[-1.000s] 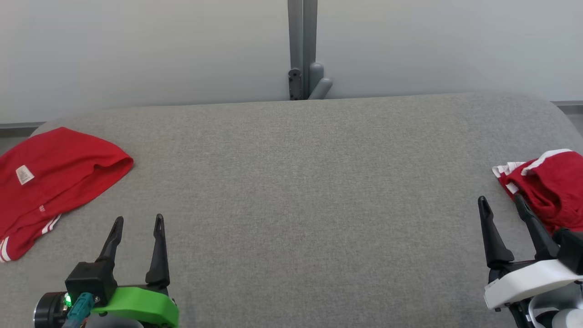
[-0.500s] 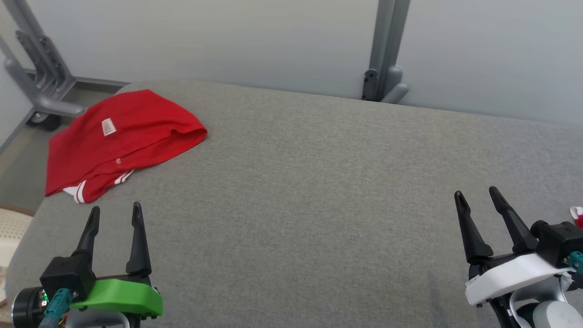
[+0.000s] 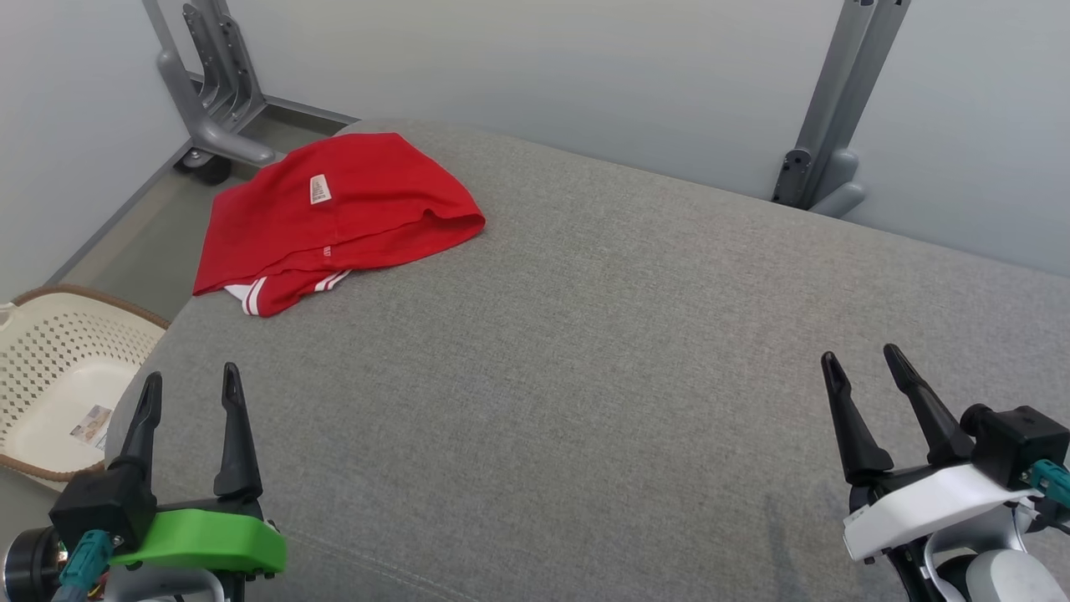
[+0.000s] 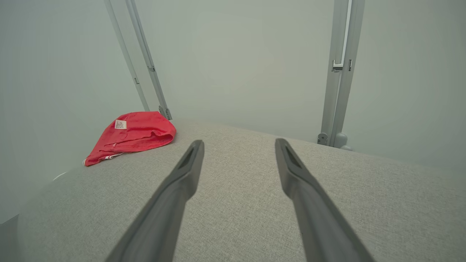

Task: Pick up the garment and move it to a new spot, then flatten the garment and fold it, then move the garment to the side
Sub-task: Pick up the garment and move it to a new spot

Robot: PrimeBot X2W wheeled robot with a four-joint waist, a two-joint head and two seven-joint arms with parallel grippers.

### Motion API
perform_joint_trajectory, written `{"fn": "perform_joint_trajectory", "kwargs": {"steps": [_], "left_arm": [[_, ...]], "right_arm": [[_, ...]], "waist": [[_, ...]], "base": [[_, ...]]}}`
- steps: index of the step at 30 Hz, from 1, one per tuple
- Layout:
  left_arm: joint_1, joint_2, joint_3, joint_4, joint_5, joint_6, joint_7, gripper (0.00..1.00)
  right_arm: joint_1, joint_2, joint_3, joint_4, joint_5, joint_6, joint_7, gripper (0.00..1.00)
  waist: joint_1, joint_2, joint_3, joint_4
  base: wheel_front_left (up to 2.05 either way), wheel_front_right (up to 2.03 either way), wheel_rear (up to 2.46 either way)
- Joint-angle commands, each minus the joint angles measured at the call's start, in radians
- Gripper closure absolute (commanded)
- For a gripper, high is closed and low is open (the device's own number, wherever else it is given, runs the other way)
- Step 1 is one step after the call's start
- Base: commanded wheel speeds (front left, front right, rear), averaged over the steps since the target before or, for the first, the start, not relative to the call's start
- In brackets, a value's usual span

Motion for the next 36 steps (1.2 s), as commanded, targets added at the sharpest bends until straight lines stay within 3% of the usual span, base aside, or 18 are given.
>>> {"fn": "perform_joint_trajectory", "kwargs": {"steps": [1,11,17,25,33,36], "left_arm": [[-0.003,0.005,-0.002,0.0,0.002,-0.004,-0.005,0.0],[-0.063,-0.041,0.02,0.015,0.008,-0.012,-0.031,0.0],[-0.167,-0.084,0.051,0.055,0.031,-0.043,-0.041,0.0],[-0.458,-0.089,0.085,0.209,0.062,-0.157,-0.042,0.0],[-0.733,-0.081,0.058,0.595,0.04,-0.325,-0.033,0.0],[-0.784,-0.079,0.053,0.701,0.03,-0.36,-0.026,0.0]], "right_arm": [[-0.008,-0.005,-0.002,0.002,0.002,-0.001,-0.007,0.0],[-0.013,-0.004,-0.017,-0.009,-0.002,-0.001,-0.001,0.0],[-0.046,-0.015,-0.021,-0.037,-0.013,-0.001,0.019,0.0],[-0.14,-0.056,0.003,-0.1,-0.028,-0.001,0.065,0.0],[-0.223,-0.071,0.018,-0.126,-0.028,-0.001,0.064,0.0],[-0.24,-0.075,0.026,-0.125,-0.026,-0.001,0.059,0.0]], "waist": [[0.0,0.0,0.002,0.001],[0.0,0.0,0.028,-0.008],[0.0,0.0,0.092,-0.028],[0.0,0.0,0.273,-0.118],[0.0,0.0,0.433,-0.223],[0.0,0.0,0.465,-0.245]], "base": [[0.0,0.0,0.0],[0.0,0.0,0.0],[0.0,0.0,0.0],[0.0,0.0,0.0],[0.0,0.0,0.0],[0.0,0.0,0.0]]}}
